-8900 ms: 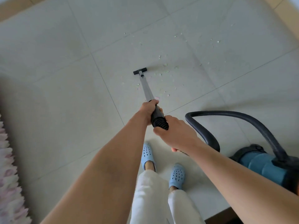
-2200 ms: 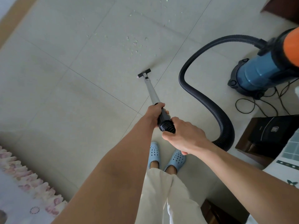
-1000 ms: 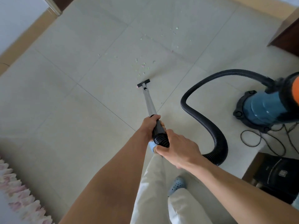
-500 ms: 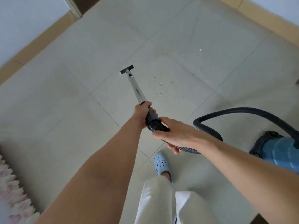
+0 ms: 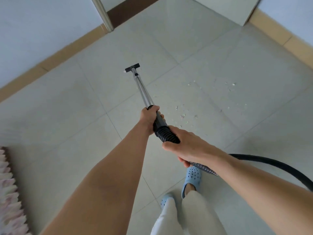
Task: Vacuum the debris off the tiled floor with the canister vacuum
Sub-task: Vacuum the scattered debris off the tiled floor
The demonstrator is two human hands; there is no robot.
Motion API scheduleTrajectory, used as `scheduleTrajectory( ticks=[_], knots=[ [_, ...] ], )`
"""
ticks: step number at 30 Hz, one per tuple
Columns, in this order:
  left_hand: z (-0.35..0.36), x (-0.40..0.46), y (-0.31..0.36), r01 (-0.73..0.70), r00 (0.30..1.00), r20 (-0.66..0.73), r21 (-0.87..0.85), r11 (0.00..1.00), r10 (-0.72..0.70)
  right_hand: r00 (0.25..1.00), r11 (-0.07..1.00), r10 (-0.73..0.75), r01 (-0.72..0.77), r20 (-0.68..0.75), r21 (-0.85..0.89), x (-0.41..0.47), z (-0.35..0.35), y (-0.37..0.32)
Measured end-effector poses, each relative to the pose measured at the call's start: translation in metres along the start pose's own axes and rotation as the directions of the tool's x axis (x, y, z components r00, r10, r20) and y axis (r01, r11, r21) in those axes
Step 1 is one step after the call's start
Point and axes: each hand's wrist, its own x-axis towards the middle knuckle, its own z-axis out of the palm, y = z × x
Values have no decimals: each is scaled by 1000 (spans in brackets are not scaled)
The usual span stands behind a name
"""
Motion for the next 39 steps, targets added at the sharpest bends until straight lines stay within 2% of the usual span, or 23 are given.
scheduleTrajectory(
  ticks=[2, 5, 9, 14, 25, 39],
  knots=[
    [6, 18, 10, 11, 1000, -7, -19, 1000, -11, 999, 999, -6, 4, 46, 48, 19, -16, -5],
    [11, 46, 26, 12, 1000, -23, -21, 1000, -13, 998, 1000, -18, 17, 59, 15, 50, -33, -11],
    [11, 86, 50, 16, 999, -46, -7, 1000, -17, 1000, 1000, -2, 2, 0, -2, 93, -42, -21],
    [20, 138, 98, 11, 999, -50, 24, 1000, -10, 994, 997, 60, -55, -94, 59, 156, -61, -45],
    [41, 238, 186, 56, 998, -1, 169, 984, -57, 981, 976, 141, -115, -135, 184, 271, -106, -90],
    [39, 238, 191, 104, 995, -21, 246, 964, -102, 984, 932, 168, -142, -53, 333, 269, -110, -97]
  ],
)
